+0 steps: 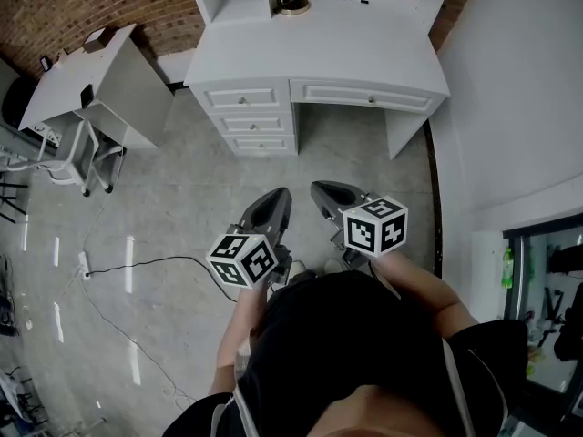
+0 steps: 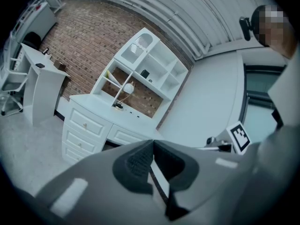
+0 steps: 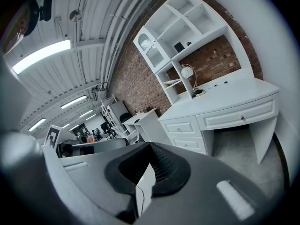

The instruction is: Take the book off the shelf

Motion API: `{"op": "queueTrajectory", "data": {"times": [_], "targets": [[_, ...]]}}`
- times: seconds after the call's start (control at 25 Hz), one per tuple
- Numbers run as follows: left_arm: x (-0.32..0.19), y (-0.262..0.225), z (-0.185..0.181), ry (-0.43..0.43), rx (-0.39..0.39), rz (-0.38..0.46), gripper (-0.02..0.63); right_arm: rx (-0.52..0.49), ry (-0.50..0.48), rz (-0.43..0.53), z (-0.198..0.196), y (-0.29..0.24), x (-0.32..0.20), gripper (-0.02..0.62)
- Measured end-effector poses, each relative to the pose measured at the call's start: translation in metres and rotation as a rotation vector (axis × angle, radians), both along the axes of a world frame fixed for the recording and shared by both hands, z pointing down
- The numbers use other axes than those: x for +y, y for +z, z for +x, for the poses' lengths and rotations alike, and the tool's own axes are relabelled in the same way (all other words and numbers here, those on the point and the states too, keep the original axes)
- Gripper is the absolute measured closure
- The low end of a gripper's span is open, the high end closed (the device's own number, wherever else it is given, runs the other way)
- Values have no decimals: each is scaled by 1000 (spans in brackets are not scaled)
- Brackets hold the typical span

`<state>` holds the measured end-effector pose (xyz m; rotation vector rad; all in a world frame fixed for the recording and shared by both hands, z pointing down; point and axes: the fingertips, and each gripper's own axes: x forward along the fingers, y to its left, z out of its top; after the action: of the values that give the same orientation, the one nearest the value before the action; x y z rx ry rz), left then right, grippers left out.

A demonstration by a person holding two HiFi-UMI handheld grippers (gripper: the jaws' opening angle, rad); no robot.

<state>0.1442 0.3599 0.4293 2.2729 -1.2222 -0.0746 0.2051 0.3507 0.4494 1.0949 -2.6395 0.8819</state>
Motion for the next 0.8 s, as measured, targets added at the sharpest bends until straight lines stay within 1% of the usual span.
{"op": "queueTrajectory", "data": {"times": [0.24, 0.4, 0.52, 0.64, 0.8], "targets": [[-4, 3, -27, -15, -5, -10, 600, 18, -36, -10, -29, 3, -4, 600], [-6, 2, -51, -33, -20, -1, 600, 11, -49, -35, -51, 4, -10, 600], [-7, 4, -73, -53, -21, 1, 600, 17, -72, -33, -73, 4, -13, 600], [-6, 10, -96, -68, -33, -15, 600, 32, -90, -31, -95, 5, -13, 600], [-5, 17, -118, -75, -32, -29, 600, 43, -95, -36, -114, 8, -14, 600]]}}
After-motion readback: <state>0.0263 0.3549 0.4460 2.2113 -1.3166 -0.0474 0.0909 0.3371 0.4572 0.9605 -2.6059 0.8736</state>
